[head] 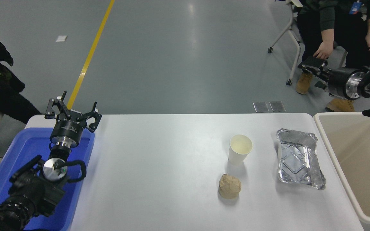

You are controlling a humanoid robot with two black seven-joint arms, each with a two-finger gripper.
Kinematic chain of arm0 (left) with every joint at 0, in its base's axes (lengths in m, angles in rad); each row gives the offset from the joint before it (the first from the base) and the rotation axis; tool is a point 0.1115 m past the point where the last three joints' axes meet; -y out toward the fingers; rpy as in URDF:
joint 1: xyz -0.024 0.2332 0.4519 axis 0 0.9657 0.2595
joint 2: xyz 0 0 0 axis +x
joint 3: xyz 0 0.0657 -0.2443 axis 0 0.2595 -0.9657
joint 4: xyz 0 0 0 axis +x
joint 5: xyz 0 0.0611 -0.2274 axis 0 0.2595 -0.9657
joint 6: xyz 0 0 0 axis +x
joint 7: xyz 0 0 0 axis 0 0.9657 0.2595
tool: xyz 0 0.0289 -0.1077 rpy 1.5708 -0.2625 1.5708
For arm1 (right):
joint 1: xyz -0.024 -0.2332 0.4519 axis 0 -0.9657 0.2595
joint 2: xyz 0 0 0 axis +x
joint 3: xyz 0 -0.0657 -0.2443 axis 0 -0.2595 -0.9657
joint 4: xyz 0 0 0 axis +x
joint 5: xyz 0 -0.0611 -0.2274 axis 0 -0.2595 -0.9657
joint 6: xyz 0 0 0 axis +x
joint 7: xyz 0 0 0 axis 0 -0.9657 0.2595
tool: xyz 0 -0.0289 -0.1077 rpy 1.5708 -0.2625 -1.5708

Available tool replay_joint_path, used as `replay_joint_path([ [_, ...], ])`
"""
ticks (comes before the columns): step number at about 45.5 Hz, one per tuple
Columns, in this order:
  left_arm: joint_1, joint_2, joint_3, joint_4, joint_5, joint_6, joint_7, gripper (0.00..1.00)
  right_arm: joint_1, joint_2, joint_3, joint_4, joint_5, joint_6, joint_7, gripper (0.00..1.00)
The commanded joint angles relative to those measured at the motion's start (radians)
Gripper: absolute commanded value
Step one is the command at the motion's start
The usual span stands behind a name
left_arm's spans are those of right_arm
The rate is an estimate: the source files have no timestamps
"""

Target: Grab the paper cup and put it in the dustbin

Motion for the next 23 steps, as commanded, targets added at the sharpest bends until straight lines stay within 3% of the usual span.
replay_joint_path([
  [1,0.0,0.0,0.0,0.0,0.0,0.0,0.0,0.99,0.202,0.086,-0.243,0.086,0.0,0.088,-0.089,1.0],
  [12,0.0,0.0,0.0,0.0,0.0,0.0,0.0,0.99,0.382,0.236,-0.347,0.19,0.004,0.172,-0.091,1.0],
  [23,0.0,-0.002,0.0,0.0,0.0,0.0,0.0,0.99,0.492,0.28,-0.387,0.218,-0.002,0.399,-0.111,1.0],
])
